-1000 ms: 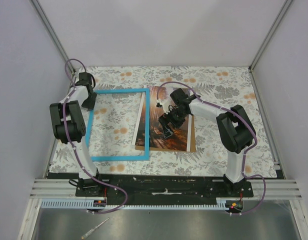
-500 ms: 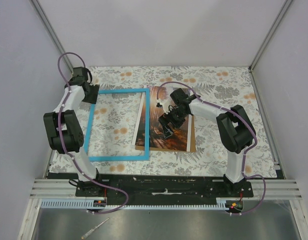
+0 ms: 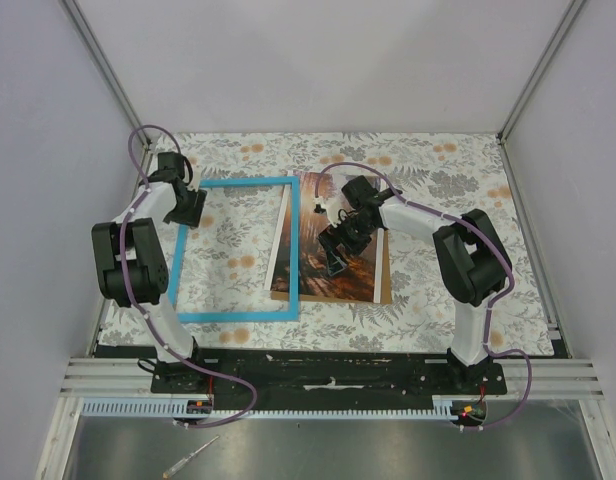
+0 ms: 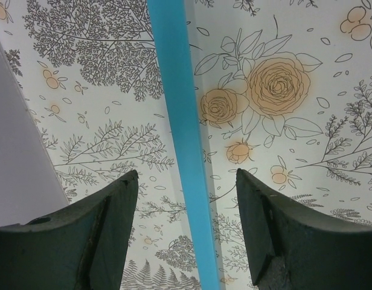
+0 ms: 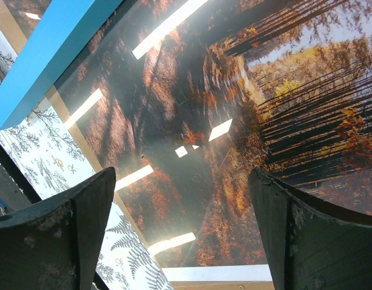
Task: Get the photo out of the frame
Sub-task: Adjust the photo frame item at the center of the board.
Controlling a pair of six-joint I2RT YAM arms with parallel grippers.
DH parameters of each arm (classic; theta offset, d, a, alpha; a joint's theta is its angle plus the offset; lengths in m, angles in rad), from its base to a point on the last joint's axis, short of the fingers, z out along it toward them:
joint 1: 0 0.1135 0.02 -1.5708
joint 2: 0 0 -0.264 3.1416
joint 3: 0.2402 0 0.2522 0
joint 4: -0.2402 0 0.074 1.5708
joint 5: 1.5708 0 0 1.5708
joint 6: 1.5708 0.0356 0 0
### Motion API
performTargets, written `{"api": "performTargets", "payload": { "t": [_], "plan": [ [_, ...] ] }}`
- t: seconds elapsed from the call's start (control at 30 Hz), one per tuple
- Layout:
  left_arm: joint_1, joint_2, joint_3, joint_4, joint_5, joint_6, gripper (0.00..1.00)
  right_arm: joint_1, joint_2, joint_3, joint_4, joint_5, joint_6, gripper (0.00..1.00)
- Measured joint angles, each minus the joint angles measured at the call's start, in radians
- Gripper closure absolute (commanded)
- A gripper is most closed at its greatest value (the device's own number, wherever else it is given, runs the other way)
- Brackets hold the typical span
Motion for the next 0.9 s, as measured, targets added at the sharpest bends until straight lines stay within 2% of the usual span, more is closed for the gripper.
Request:
{"api": "performTargets", "payload": {
  "t": [0.63,0.9],
  "plan": [
    [0.008,0.07,-0.052,0.109,-0.211,0.029,0.27,-0.018,0.019,0.019,-0.002,0.007,-0.021,0.02],
    [0.042,0.134,0.023,0.1,-0.289,0.047,0.27,-0.023,0.023,0.023,-0.002,0.003,-0.018,0.02]
  ]
}}
